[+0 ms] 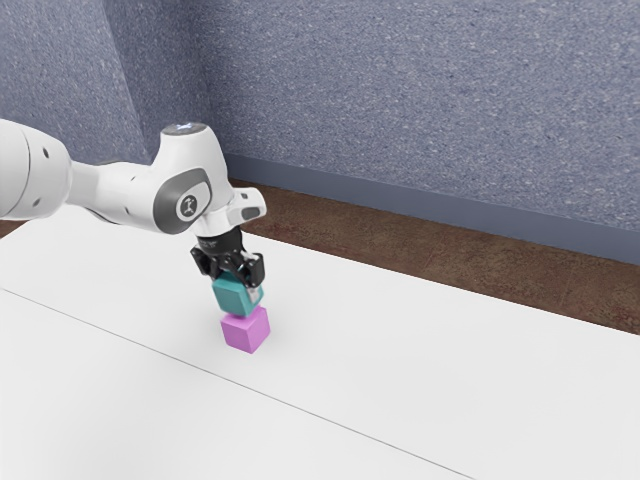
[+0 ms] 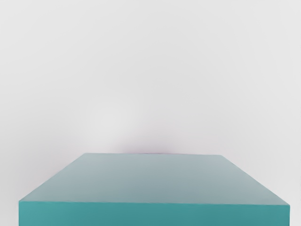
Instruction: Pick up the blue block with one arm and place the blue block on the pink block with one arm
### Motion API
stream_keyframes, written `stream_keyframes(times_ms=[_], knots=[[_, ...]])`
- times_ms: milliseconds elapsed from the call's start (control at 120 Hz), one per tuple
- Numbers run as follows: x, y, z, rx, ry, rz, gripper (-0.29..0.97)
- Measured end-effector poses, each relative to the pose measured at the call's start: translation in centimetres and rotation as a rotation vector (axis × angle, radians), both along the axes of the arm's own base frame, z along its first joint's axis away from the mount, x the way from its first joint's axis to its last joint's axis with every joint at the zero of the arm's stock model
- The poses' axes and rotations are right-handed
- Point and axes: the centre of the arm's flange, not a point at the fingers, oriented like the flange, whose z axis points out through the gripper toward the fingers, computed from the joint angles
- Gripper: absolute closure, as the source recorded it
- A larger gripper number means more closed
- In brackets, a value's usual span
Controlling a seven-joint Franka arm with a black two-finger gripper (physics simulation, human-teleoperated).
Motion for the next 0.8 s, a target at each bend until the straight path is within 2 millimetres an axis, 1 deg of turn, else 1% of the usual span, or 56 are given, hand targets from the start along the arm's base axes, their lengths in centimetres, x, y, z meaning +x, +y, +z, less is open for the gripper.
stream_keyframes(times_ms=[200,408,800], knots=[[-0.8,-0.5,-0.5,-0.004,0.013,0.014,0.30],[-1.0,-0.5,-0.5,-0.005,0.014,0.022,0.30],[-1.6,-0.5,-0.8,-0.001,0.050,-0.024,0.30]])
